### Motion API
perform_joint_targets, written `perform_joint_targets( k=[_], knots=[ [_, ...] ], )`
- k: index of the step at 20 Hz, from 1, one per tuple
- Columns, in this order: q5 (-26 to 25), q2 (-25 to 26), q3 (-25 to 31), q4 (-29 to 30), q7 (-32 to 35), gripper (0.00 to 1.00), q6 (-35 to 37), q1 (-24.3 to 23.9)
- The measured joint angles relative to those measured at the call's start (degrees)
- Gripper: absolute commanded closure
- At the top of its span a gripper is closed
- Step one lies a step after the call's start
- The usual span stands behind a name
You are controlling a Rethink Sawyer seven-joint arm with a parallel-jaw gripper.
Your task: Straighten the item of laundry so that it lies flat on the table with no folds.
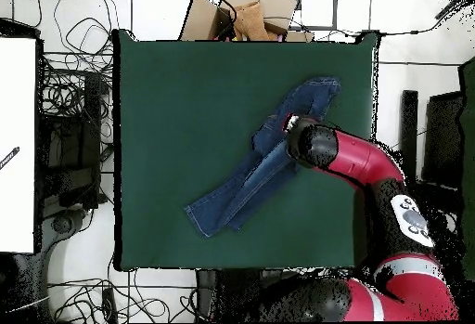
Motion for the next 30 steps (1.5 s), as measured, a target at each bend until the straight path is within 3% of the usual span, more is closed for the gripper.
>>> perform_joint_targets(
  k=[17,30],
  knots=[
    [2.82,1.05,-0.69,-2.55,0.0,1.0,0.58,4.27],
    [5.59,2.86,-4.59,-5.73,0.0,1.0,2.07,8.16]
  ],
)
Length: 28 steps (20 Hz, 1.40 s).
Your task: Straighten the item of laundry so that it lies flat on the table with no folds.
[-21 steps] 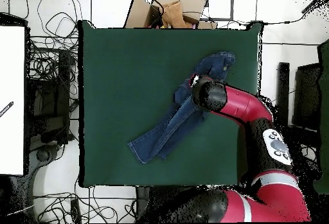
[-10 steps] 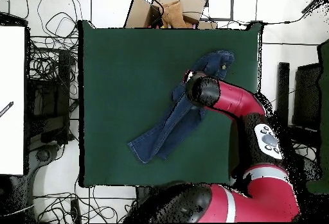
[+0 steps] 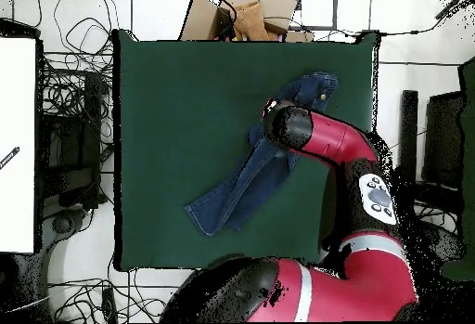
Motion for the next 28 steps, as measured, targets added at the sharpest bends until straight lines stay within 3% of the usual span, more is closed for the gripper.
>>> perform_joint_targets(
  k=[3,4,28],
  knots=[
    [0.92,0.6,-1.1,-0.88,0.0,1.0,0.49,1.16],
    [2.2,1.19,-2.16,-1.8,0.0,0.0,0.91,2.38],
    [10.19,3.75,-9.3,-6.15,0.0,0.0,3.88,9.31]
  ],
)
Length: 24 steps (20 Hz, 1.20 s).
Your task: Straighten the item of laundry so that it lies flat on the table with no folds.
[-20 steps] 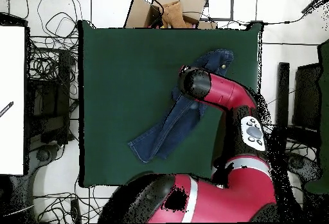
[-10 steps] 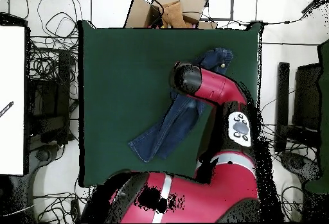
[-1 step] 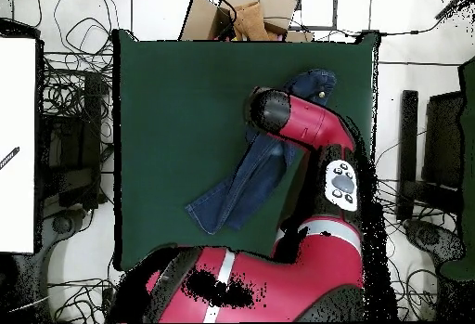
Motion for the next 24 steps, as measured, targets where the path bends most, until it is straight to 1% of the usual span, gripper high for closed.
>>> perform_joint_targets(
  k=[8,18,19,24],
  knots=[
    [2.3,0.37,-1.11,-0.39,0.01,0.0,0.02,0.68],
    [2.54,0.37,-1.12,-0.39,0.01,0.0,0.02,-0.69],
    [2.52,0.37,-1.12,-0.39,0.01,1.0,0.02,-1.07],
    [2.48,0.37,-1.13,-0.39,0.01,1.0,0.03,-1.64]
  ],
)
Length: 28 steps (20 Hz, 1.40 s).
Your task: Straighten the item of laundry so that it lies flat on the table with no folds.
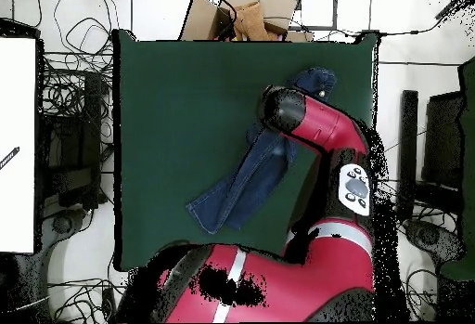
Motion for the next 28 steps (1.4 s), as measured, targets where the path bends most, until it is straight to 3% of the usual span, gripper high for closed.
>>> perform_joint_targets(
  k=[17,28],
  knots=[
    [-0.21,0.02,-0.18,-0.07,0.0,1.0,-0.02,0.64],
    [1.65,1.87,-2.9,-1.94,0.04,1.0,-0.03,6.07]
  ],
)
